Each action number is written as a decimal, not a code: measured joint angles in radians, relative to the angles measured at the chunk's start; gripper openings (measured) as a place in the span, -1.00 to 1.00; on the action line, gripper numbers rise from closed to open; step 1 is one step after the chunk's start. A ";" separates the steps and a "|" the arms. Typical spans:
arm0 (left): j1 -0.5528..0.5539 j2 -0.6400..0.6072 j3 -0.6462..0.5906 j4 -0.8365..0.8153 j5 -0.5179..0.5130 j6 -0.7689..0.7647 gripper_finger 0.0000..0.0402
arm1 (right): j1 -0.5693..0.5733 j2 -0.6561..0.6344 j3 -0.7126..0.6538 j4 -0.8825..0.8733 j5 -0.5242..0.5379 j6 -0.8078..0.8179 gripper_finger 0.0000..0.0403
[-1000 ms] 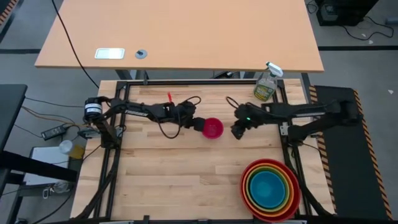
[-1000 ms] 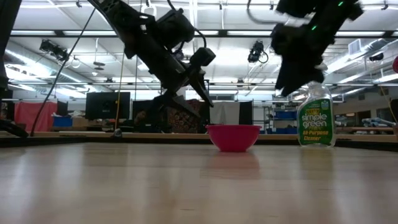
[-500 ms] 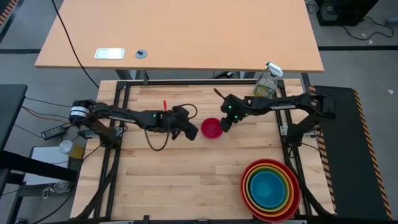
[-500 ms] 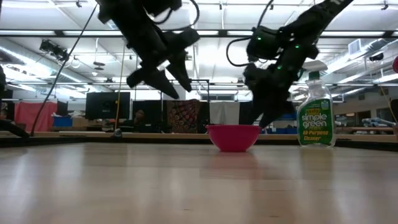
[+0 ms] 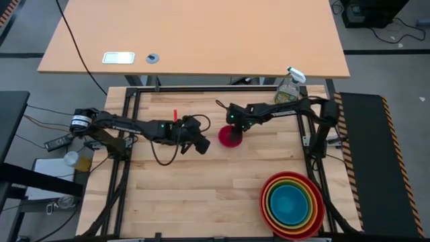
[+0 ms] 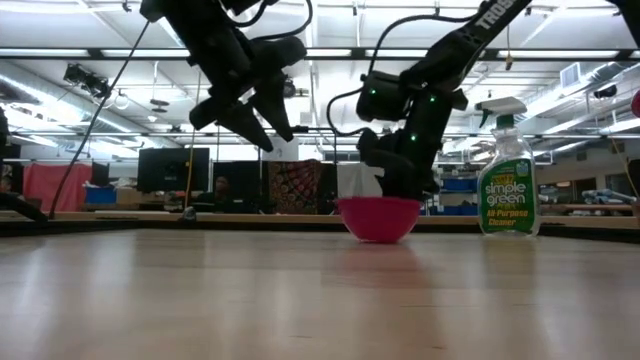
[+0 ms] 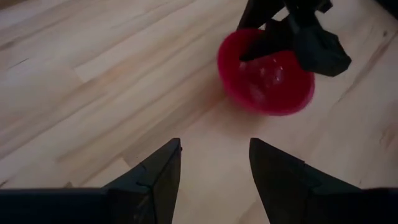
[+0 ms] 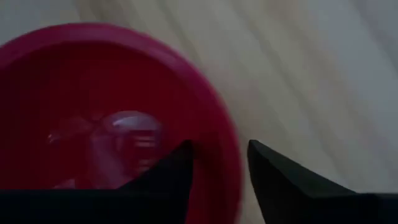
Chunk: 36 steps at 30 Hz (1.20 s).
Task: Nest bowls inside each other
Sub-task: Stack the pink bowl into the blue bowl
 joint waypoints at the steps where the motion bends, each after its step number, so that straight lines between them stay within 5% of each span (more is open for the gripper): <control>1: -0.002 0.000 0.000 -0.003 0.000 -0.001 -0.04 | 0.003 0.008 0.004 -0.006 0.000 -0.001 -0.24; 11: -0.009 -0.005 0.000 -0.004 0.000 -0.010 -0.04 | 0.003 -0.042 0.012 -0.031 -0.018 -0.037 -0.92; 19: -0.009 -0.061 0.000 0.002 -0.055 0.012 -0.04 | 0.001 -0.202 0.010 -0.168 -0.091 -0.114 -0.87; 26: -0.007 -0.100 0.000 0.019 -0.172 0.056 -0.04 | 0.037 -0.382 0.010 -0.265 -0.312 -0.233 -0.91; 36: 0.031 -0.098 0.000 0.028 -0.179 0.044 -0.04 | 0.295 -0.574 0.010 -0.501 -0.353 -0.267 -0.88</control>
